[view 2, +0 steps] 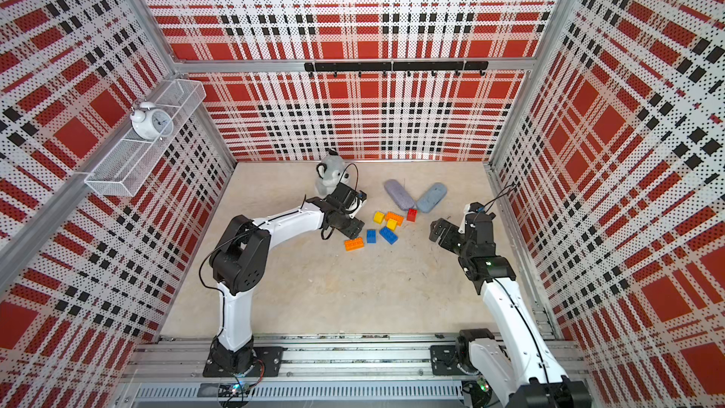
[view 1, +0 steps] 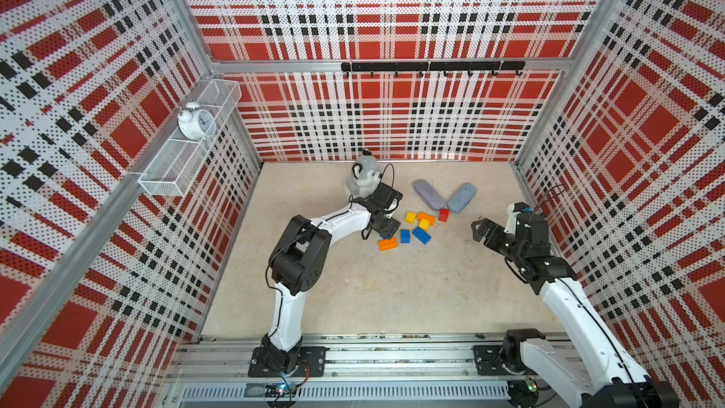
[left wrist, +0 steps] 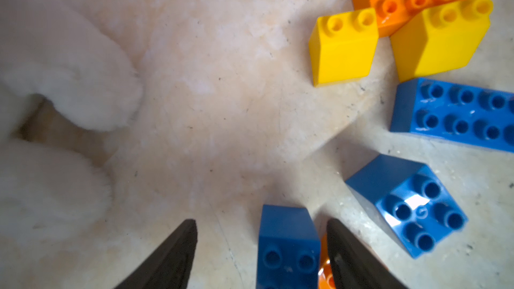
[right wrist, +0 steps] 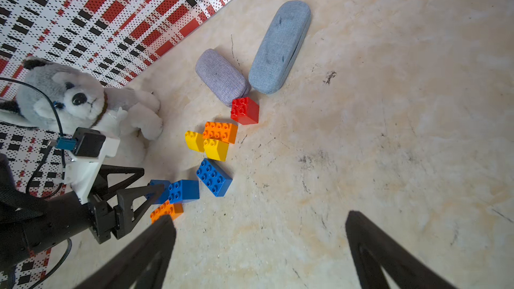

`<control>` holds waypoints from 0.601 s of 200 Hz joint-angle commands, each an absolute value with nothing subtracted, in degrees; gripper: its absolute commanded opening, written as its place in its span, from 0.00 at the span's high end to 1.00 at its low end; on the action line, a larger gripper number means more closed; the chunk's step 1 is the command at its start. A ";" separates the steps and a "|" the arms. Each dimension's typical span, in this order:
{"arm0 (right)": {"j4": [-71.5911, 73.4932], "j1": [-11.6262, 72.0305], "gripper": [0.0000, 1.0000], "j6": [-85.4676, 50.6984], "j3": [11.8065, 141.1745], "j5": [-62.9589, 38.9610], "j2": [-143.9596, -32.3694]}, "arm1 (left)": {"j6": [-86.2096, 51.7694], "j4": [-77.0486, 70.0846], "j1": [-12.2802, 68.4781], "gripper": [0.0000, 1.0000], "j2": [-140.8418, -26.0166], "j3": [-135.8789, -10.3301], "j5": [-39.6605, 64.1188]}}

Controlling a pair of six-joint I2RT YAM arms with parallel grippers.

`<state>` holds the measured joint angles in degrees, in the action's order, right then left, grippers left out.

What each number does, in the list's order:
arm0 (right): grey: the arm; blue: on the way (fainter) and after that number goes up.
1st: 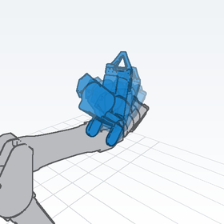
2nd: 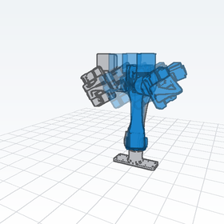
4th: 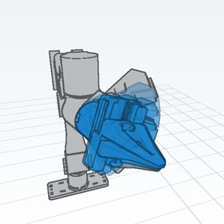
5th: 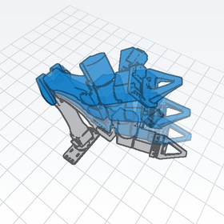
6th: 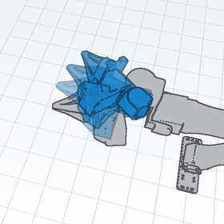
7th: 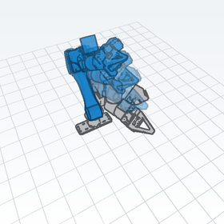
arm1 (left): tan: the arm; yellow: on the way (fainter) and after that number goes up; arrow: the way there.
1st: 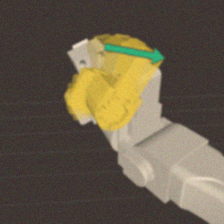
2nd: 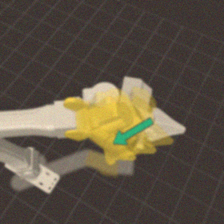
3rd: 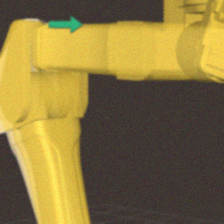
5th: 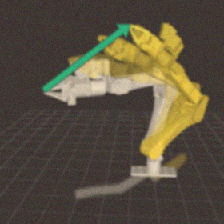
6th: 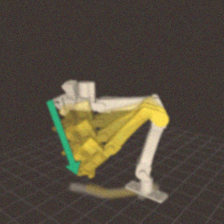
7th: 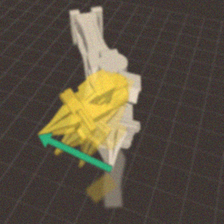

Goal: Assemble a fork with lego
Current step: Pick up the lego brick from the center of the board.

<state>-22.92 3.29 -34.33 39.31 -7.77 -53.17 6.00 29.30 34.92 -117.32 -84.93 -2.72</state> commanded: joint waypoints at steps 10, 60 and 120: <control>-22.59 3.82 0.00 -33.84 40.08 -7.64 -54.01 | 6.94 31.23 35.33 0.33 -119.76 -87.51 -1.59; -22.74 3.87 0.00 -34.07 39.86 -7.47 -53.96 | 8.30 33.01 35.24 0.60 -120.76 -88.39 0.52; -23.68 3.92 0.00 -34.02 40.60 -6.97 -53.74 | 8.66 34.75 36.30 0.71 -115.66 -87.56 0.05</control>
